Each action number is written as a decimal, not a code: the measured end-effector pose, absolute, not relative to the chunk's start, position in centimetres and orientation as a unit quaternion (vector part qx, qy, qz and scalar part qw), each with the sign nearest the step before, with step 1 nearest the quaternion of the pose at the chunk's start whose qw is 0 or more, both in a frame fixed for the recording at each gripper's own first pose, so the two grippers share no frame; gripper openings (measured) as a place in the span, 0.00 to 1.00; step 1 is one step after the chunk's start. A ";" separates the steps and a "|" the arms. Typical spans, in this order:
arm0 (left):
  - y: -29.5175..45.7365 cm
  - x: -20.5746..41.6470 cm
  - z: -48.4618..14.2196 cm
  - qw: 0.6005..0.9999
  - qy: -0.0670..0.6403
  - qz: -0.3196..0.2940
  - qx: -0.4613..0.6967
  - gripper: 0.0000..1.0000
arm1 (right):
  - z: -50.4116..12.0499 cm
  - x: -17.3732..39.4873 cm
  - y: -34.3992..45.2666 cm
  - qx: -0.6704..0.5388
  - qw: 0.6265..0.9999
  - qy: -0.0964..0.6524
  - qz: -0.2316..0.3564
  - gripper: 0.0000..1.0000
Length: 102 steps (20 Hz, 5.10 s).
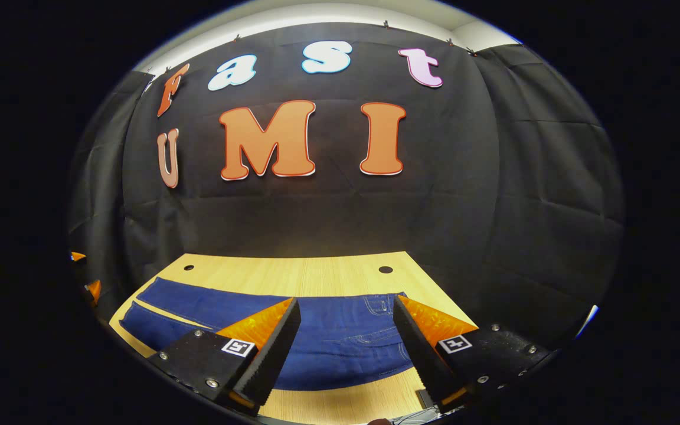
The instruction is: Grasp the waist and the cuffs of the jeans and fold them to make the two legs overlap; first hold the waist and fold one-third of the jeans toward the cuffs, then hold the cuffs and fold the remaining one-third in the same direction to finish folding.
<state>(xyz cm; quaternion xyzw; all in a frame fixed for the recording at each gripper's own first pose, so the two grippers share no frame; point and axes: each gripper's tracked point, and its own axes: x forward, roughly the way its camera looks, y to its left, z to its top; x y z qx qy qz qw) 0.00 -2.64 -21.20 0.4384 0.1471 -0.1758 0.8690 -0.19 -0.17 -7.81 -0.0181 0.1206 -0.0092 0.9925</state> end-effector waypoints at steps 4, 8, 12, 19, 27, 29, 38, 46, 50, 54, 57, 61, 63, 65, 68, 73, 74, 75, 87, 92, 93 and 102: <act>-1.9 -3.0 -28.7 0.783 0.190 -0.245 0.539 0.99 | -9.5 -0.3 -0.2 -0.018 0.990 0.141 -0.006 0.97; 0.4 -5.3 -35.2 0.704 0.230 -0.296 0.603 0.98 | -11.6 -0.7 -1.2 -0.020 0.986 0.167 -0.011 0.97; 1.7 -6.3 -39.3 0.630 0.253 -0.346 0.647 0.99 | -13.6 -1.4 -2.3 -0.014 0.981 0.192 -0.020 0.97; 2.1 -4.9 -41.8 0.591 0.281 -0.353 0.668 0.99 | -14.8 -1.5 -3.3 -0.004 0.977 0.211 -0.028 0.97; 0.9 -0.5 -43.2 0.581 0.256 -0.342 0.693 0.94 | -14.6 -0.4 -1.9 0.006 0.977 0.212 -0.019 0.97; 0.1 0.9 -43.9 0.578 0.245 -0.339 0.700 0.94 | -14.8 -0.5 -1.3 0.001 0.976 0.217 -0.013 0.97; 0.0 2.4 -47.6 0.563 0.228 -0.338 0.719 0.12 | -14.7 0.0 -1.3 -0.055 0.977 0.207 -0.009 0.97; 0.4 1.6 -46.5 0.599 0.268 -0.338 0.675 0.01 | -14.3 -0.5 -6.4 -0.371 0.914 0.166 0.002 0.98; 0.4 1.3 -46.5 0.592 0.273 -0.345 0.675 0.01 | -16.9 -0.8 -7.0 -0.538 0.823 0.176 0.054 0.97; 0.5 1.4 -46.5 0.588 0.274 -0.343 0.679 0.01 | -21.9 -0.4 -7.2 -0.658 0.721 0.182 0.117 0.98; 0.5 1.4 -46.5 0.586 0.273 -0.339 0.683 0.01 | -24.0 0.4 -9.1 -0.676 0.696 0.200 0.136 0.97; 0.6 1.4 -46.6 0.585 0.279 -0.337 0.682 0.01 | -26.3 1.4 -11.0 -0.717 0.642 0.222 0.158 0.97; 0.6 1.3 -46.6 0.585 0.283 -0.338 0.680 0.01 | -27.7 1.8 -11.5 -0.728 0.621 0.233 0.173 0.97; 0.5 1.3 -46.6 0.585 0.285 -0.340 0.679 0.01 | -29.5 2.5 -11.8 -0.725 0.616 0.246 0.187 0.97; 0.6 1.3 -46.5 0.586 0.285 -0.338 0.679 0.01 | -30.9 4.2 -11.3 -0.734 0.603 0.238 0.199 0.97; 0.6 1.4 -46.6 0.591 0.293 -0.335 0.673 0.01 | -32.0 6.5 -11.0 -0.731 0.600 0.254 0.206 0.95; 0.6 1.4 -46.6 0.594 0.292 -0.335 0.670 0.01 | -32.6 6.6 -11.4 -0.721 0.603 0.268 0.211 0.90; 0.5 1.4 -46.6 0.596 0.292 -0.336 0.668 0.01 | -32.9 6.5 -11.5 -0.720 0.606 0.265 0.210 0.85; 0.9 1.4 -45.7 0.580 0.336 -0.353 0.653 0.01 | -30.6 6.0 -10.3 -0.659 0.660 0.303 0.197 0.02; 0.0 2.2 -42.5 0.587 0.380 -0.355 0.620 0.01 | -28.2 7.0 -10.6 -0.584 0.707 0.335 0.217 0.02; -0.2 2.4 -42.1 0.584 0.392 -0.361 0.612 0.01 | -27.5 7.3 -10.6 -0.573 0.711 0.339 0.225 0.02; -2.8 7.2 -41.0 0.466 0.451 -0.472 0.597 0.01 | -24.4 11.5 -9.4 -0.501 0.704 0.435 0.253 0.02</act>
